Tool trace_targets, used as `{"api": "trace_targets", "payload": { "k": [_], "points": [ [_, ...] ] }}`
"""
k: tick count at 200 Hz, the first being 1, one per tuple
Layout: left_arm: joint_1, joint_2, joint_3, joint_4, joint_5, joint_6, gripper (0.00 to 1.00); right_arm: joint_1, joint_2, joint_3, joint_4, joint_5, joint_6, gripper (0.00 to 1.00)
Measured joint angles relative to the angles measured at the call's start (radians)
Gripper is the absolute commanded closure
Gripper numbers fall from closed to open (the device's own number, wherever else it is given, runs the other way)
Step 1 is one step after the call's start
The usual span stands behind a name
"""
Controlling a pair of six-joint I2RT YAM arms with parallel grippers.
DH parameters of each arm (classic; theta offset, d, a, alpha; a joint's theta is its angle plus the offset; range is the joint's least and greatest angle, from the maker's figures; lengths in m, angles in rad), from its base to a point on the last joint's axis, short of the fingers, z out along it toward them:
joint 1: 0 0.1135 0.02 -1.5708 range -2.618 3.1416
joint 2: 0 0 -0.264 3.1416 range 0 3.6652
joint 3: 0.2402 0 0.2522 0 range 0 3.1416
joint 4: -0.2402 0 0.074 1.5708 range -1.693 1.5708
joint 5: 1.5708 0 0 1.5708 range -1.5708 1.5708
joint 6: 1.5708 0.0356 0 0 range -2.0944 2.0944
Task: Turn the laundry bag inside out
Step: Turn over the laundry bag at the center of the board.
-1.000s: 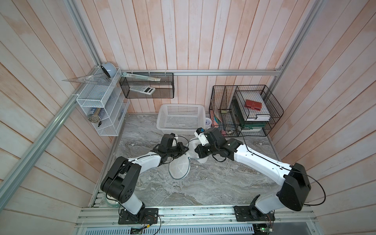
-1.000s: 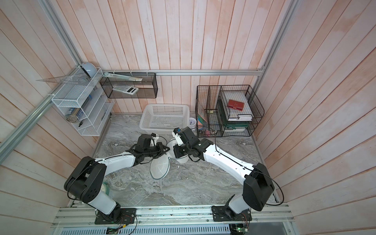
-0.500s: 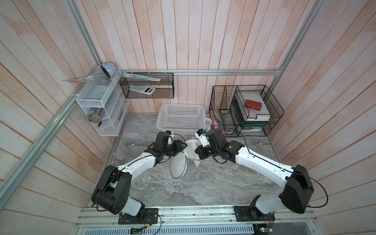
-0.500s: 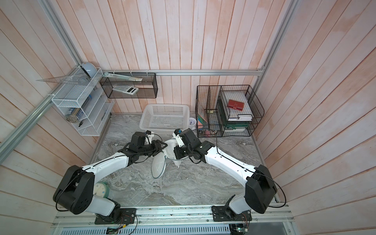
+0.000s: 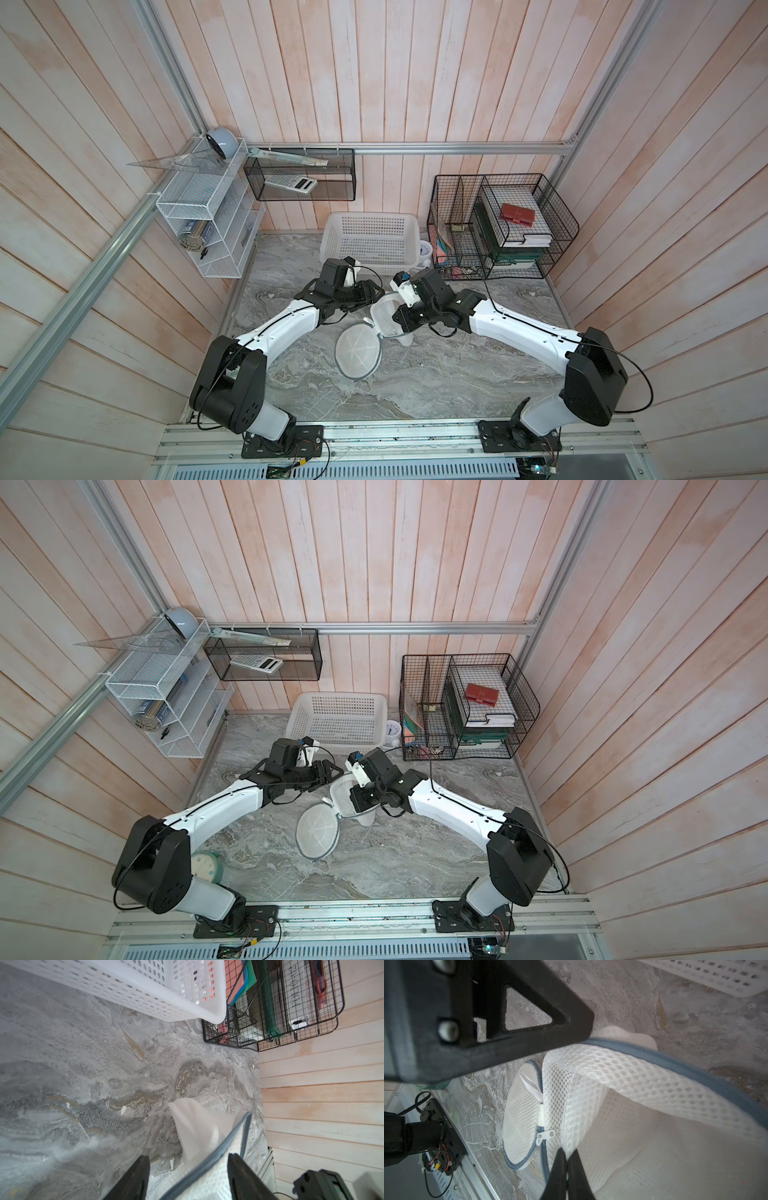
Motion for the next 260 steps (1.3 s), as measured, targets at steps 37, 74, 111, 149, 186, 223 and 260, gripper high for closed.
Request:
{"api": "trace_targets", "payload": {
  "k": [37,74,111,149,186,223,260],
  "points": [
    [-0.005,0.042,0.021,-0.010,0.076,0.041,0.53,0.001,0.000,0.000,-0.010,-0.008,-0.006,1.00],
    [-0.014,0.072,0.031,-0.040,0.114,0.071,1.00,0.001,0.000,0.000,-0.016,-0.011,-0.008,1.00],
    [-0.005,0.085,0.031,-0.045,0.087,0.063,1.00,0.001,0.000,0.000,-0.014,-0.006,-0.011,1.00],
    [0.020,0.093,0.031,-0.065,0.056,0.024,1.00,0.001,0.000,0.000,0.031,0.021,-0.011,1.00],
    [0.029,0.087,0.031,-0.097,-0.031,-0.010,0.50,0.001,-0.001,-0.004,0.054,0.026,-0.011,1.00],
    [0.087,-0.001,0.021,-0.183,-0.159,-0.088,0.45,0.005,0.002,-0.004,0.066,0.031,-0.015,1.00],
    [0.079,-0.221,0.015,-0.245,-0.195,-0.205,0.48,0.014,0.031,-0.005,0.105,0.057,-0.021,1.00]
  ]
}}
